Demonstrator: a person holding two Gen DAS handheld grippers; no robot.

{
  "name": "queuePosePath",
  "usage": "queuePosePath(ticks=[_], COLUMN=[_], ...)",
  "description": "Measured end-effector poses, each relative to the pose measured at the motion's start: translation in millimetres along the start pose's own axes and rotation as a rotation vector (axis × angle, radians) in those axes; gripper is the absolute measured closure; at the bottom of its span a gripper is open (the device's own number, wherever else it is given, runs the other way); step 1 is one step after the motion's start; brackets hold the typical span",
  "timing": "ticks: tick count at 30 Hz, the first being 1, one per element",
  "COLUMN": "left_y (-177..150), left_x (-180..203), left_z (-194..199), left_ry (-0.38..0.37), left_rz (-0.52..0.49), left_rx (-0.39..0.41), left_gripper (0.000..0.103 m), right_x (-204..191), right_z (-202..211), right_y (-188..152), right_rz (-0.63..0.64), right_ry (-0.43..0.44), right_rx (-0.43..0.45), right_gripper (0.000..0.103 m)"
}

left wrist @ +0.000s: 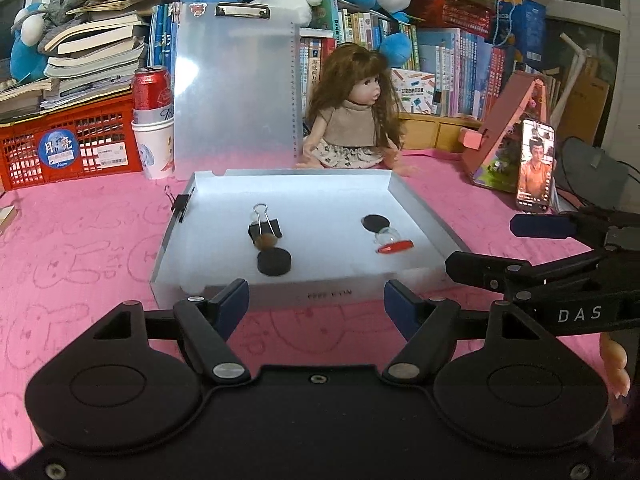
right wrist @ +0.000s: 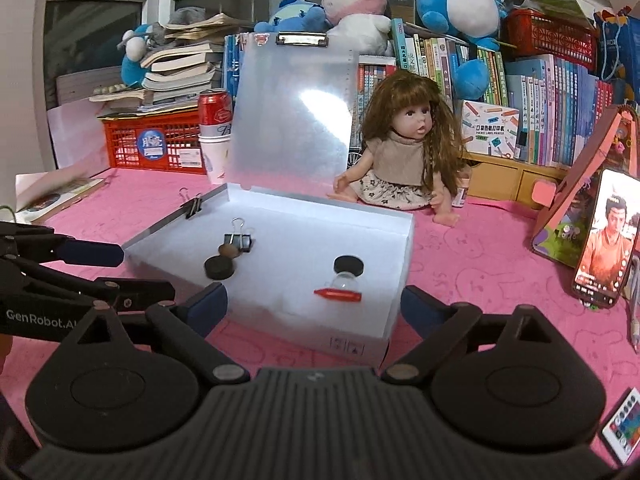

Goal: Organize rigid objects
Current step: 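Withdraw both tools from the box back toward the remaining objects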

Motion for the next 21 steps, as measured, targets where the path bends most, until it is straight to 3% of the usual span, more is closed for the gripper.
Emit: queuePosePath(ticks=[21], left_y=[-43], left_x=[25], left_z=[22], left_ry=[-0.010], left_rz=[-0.039], left_rx=[0.000], left_gripper=[0.030], right_x=[3], right_z=[17], right_y=[-48], right_rz=[0.042], right_ry=[0.012], right_rx=[-0.025], right_gripper=[0.005])
Point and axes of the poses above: each gripper's, at about its wrist camera, not at the fingertips, and z roughly against the way its jaws point, x to its right, y to its top, the point moved 9 cm from there along -z, roughly the way its jaws point, and after that the axes turned 15 degrees about -z, right-handed, at the moved point
